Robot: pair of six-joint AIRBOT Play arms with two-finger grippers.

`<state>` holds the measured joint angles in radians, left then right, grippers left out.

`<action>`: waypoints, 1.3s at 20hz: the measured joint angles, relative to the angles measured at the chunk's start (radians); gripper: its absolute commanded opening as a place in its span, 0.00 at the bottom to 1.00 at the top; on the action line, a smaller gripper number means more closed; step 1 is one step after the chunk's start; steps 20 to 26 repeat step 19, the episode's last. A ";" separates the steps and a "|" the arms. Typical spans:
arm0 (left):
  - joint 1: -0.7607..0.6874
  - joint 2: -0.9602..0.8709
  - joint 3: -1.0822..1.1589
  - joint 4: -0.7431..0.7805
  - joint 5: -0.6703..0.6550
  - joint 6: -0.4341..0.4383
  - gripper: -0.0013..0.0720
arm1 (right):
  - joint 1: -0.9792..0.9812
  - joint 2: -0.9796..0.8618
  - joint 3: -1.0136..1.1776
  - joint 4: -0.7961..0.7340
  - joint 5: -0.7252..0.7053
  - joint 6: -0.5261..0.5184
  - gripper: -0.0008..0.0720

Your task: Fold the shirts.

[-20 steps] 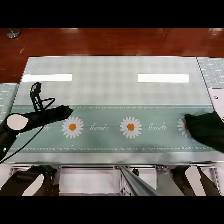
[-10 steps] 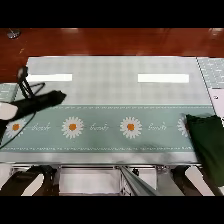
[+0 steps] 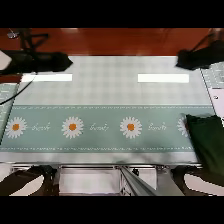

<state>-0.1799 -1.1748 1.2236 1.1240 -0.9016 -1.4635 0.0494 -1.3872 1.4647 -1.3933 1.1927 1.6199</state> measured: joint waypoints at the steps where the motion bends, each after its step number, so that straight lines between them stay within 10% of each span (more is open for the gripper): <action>1: -0.010 -0.024 -0.021 0.060 -0.016 -0.044 0.07 | 0.047 -0.039 -0.031 -0.054 -0.010 0.034 0.05; 26: -0.017 -0.142 -0.087 0.241 -0.089 -0.109 0.07 | 0.163 -0.098 -0.140 -0.213 -0.005 0.129 0.05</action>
